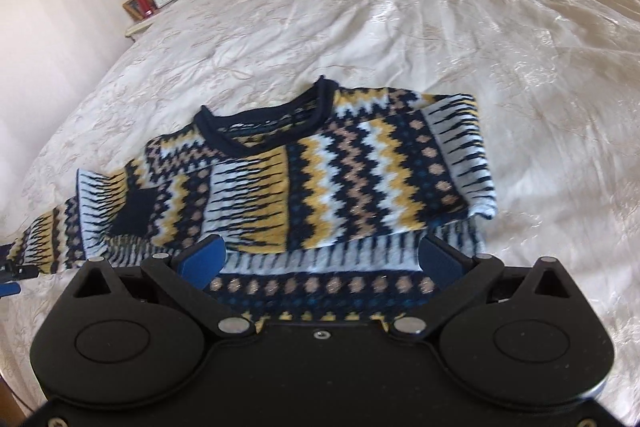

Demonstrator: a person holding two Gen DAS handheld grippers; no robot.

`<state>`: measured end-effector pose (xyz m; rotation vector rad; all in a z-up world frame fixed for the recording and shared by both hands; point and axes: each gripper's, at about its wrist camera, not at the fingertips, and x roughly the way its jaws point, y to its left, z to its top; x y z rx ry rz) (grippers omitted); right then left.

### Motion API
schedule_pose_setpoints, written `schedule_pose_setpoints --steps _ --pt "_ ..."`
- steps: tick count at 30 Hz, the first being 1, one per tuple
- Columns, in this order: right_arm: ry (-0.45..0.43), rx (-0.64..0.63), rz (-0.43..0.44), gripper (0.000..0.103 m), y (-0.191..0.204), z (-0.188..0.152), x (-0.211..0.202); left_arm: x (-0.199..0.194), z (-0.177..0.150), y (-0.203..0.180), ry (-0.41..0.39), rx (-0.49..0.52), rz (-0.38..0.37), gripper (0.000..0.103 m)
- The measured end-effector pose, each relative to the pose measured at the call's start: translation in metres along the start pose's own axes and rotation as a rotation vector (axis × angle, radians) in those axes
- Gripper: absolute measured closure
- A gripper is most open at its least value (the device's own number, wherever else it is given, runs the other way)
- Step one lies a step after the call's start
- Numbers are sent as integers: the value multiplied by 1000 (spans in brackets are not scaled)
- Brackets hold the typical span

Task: Fold small clothes
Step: 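Grasp the other navy sleeve cuff with the left gripper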

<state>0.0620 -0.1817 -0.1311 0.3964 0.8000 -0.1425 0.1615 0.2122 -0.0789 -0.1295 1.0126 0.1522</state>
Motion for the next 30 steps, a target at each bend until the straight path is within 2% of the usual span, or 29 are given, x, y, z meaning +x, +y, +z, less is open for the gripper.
schedule_pose_setpoints --steps 7,16,18,21,23,24,25,26,30 --pt "27 -21 58 1 46 -18 3 10 36 57 -50 -63 45 21" --pt "50 -47 72 1 80 -32 1 52 55 100 -4 -186 41 21" --pt "54 -51 66 1 84 -34 0 57 57 106 -5 -219 29 24" --pt "59 -47 57 1 89 -37 -1 55 60 113 -38 -257 33 47" --pt "62 -41 51 1 90 -39 -1 51 61 119 -66 -285 33 81" --pt "65 -40 48 1 91 -40 -1 48 62 123 -81 -307 9 85" --pt "69 -38 45 1 92 -41 -2 42 62 127 -101 -333 -26 95" --pt "73 -36 44 1 92 -42 -1 37 63 130 -124 -350 -48 97" --pt "91 -28 47 1 94 -46 0 2 70 134 -232 -365 -51 97"
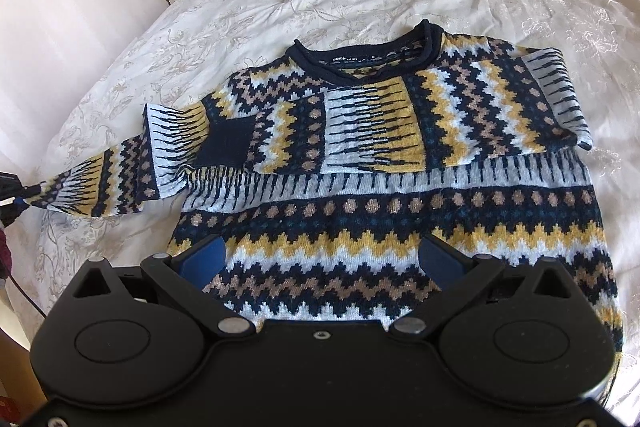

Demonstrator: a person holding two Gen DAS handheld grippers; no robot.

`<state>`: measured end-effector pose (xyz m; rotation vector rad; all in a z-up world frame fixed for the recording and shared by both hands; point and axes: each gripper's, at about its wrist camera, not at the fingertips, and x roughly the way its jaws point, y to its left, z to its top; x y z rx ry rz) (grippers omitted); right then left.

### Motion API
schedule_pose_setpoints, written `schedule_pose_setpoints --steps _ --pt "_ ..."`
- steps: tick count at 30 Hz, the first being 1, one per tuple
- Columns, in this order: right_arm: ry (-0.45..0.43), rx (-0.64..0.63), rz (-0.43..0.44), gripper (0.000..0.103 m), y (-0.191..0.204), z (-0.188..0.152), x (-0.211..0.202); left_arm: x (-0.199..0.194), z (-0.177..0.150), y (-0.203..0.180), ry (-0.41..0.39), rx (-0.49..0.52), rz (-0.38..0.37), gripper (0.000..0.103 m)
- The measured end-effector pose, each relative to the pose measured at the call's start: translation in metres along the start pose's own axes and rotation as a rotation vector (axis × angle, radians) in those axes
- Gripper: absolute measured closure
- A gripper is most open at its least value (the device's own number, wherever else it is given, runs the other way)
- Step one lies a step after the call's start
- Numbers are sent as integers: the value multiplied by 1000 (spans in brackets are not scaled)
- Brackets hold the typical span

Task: Fold small clothes
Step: 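Grasp the other navy sleeve cuff with the left gripper, then fold the cuff with the left gripper across the sweater body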

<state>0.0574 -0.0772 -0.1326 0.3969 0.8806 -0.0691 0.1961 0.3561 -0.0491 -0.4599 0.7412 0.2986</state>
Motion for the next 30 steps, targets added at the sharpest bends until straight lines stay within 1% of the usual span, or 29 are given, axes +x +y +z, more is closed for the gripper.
schedule_pose_setpoints --steps 3,5,7,10,14,18,21,26,30 --pt "-2 6 6 1 3 -1 1 -19 12 4 -47 -30 0 97" --pt "0 5 13 1 5 -1 2 -24 17 4 -51 -23 -12 97" --pt "0 3 21 1 8 -2 3 -29 20 -2 -62 21 -14 97" --pt "6 -2 34 1 11 -2 6 -36 21 -21 -79 95 -25 97" --pt "27 -11 50 1 12 -4 8 -50 21 -53 -113 153 -82 97" --pt "29 -3 62 1 4 -5 5 -69 17 -102 -155 253 -183 97" --pt "32 2 63 1 -6 -5 2 -80 7 -145 -175 322 -259 97" --pt "30 39 60 1 -34 -7 -6 -86 -20 -215 -156 369 -399 97" --pt "25 77 55 1 -59 -8 -14 -82 -53 -272 -128 425 -486 97"
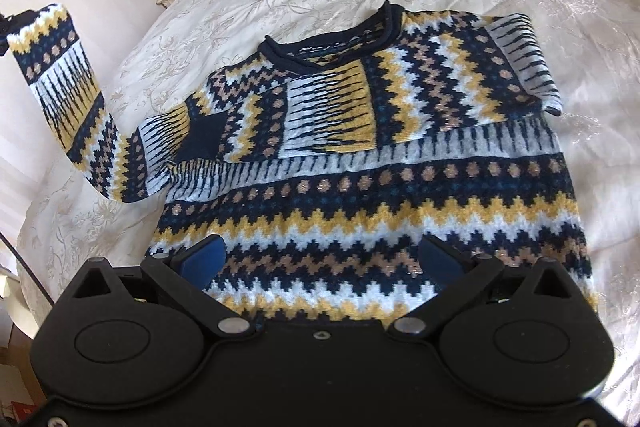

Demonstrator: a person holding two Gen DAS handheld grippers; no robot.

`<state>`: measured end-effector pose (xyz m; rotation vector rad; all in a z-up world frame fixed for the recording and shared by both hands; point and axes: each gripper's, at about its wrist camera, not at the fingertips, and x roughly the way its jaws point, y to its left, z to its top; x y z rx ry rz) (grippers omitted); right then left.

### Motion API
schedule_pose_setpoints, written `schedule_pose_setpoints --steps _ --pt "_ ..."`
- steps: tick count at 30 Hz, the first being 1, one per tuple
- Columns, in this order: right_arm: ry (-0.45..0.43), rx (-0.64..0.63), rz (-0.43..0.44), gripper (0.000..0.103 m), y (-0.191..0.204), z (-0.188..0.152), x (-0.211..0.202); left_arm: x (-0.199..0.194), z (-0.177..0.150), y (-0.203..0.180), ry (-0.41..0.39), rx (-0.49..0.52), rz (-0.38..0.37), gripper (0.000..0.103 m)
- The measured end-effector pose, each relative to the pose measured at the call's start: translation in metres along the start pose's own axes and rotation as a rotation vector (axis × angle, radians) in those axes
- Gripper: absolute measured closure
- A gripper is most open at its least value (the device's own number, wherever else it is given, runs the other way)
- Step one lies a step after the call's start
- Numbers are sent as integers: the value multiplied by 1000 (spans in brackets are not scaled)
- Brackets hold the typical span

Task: Fold small clothes
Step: 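Fold the cuff with the left gripper across the sweater body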

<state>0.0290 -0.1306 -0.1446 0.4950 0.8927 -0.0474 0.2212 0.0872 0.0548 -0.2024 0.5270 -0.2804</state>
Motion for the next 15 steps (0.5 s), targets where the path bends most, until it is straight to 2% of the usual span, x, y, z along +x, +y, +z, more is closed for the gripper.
schedule_pose_setpoints --steps 8,15 --pt "-31 55 -11 1 -48 4 -22 60 -55 -106 121 75 -156 97" --pt "-40 81 -26 1 -76 8 -31 92 -107 -164 288 183 -207 93"
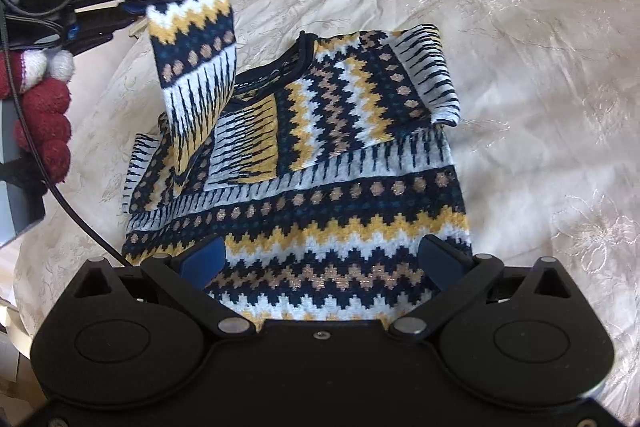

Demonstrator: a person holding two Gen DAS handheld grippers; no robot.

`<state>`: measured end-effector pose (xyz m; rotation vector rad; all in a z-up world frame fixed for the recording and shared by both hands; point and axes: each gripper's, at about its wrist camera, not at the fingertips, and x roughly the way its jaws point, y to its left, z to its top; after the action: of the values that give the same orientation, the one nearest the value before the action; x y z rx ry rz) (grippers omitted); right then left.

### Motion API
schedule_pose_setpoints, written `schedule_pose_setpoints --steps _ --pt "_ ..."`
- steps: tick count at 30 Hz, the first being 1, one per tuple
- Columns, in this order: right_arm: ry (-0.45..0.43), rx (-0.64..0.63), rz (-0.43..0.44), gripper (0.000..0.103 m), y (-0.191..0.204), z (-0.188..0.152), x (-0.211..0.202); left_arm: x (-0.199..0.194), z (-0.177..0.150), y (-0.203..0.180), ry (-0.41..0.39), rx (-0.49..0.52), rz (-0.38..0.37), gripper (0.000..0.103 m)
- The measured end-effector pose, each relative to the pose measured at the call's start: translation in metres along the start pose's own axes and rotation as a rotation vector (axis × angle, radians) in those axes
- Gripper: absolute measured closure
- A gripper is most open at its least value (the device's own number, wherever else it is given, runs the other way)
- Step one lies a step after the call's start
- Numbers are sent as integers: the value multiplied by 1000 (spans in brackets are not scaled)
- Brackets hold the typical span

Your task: Fold small clothes

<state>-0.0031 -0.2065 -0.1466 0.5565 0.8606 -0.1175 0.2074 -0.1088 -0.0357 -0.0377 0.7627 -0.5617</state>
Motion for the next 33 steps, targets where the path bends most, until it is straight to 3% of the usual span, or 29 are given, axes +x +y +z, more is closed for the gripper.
schedule_pose_setpoints --steps 4,11,15,25,33 --pt "2 5 -3 1 -6 1 1 2 -8 -19 30 42 -48 76" --pt "9 5 -10 1 -4 6 11 -17 -21 -23 16 174 -62 68" --pt "-1 -2 -22 1 -3 17 20 -21 -36 13 69 150 4 68" --pt "-46 -16 -66 1 -6 67 43 -15 -58 132 209 -27 280 68" --pt "-51 -80 -82 1 -11 102 70 7 -71 177 284 -90 356 68"
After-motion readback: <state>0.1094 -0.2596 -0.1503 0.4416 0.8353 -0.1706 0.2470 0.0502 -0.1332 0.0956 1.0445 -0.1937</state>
